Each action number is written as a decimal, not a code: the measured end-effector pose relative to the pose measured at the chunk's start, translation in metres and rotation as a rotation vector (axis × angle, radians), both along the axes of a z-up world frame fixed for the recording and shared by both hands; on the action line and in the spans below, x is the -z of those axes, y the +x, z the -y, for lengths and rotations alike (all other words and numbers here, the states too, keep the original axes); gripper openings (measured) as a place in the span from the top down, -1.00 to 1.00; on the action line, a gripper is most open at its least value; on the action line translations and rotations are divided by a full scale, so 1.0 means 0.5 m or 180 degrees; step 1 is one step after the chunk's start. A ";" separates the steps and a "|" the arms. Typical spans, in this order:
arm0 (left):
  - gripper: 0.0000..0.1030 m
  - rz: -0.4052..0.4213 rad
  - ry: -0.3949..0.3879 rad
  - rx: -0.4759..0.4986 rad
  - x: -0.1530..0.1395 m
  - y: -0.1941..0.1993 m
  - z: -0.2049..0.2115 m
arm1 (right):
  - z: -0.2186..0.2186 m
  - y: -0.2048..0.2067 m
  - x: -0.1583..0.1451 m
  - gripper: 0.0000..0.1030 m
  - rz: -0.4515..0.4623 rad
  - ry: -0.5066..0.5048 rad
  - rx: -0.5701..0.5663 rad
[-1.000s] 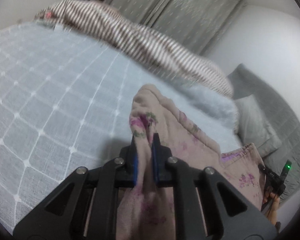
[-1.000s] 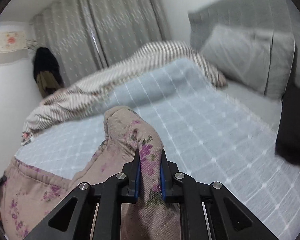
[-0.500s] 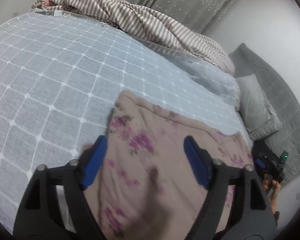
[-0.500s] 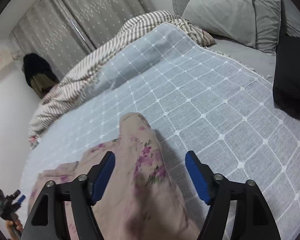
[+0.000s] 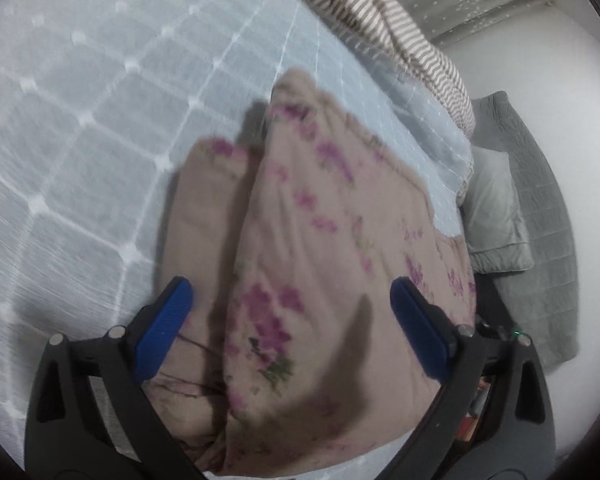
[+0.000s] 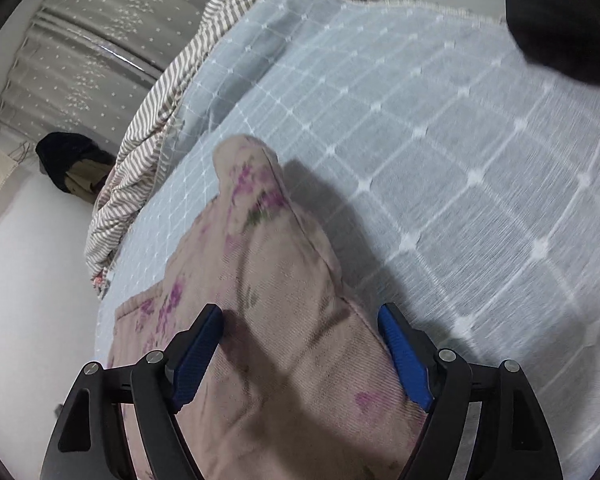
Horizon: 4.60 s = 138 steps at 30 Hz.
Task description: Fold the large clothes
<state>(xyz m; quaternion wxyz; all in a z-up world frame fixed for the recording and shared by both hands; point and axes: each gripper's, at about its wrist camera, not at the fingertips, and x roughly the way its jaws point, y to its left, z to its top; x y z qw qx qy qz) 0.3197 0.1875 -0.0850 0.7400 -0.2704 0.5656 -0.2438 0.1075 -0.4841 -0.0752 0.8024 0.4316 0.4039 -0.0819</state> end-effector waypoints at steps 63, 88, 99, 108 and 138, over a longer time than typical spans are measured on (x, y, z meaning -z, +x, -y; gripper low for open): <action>-0.21 0.0550 0.0736 -0.1551 -0.074 -0.224 -0.425 | -0.388 0.323 -0.017 -0.08 0.0165 -0.0219 -0.1181; -0.99 0.1061 0.1985 -0.1131 -0.218 -0.413 0.012 | -0.552 0.018 -0.204 -0.70 0.0679 -0.1820 -0.1707; -0.99 0.0637 0.2082 -0.0848 -0.129 -0.446 0.152 | -0.675 -0.003 -0.138 -0.70 0.0275 -0.2234 -0.2043; -0.99 0.0654 0.2168 -0.0876 -0.119 -0.454 0.161 | -0.699 -0.002 -0.102 -0.70 0.0146 -0.2387 -0.2128; -0.99 0.0657 0.2106 -0.0809 -0.114 -0.455 0.173 | -0.692 0.011 -0.067 -0.70 -0.0009 -0.2300 -0.2234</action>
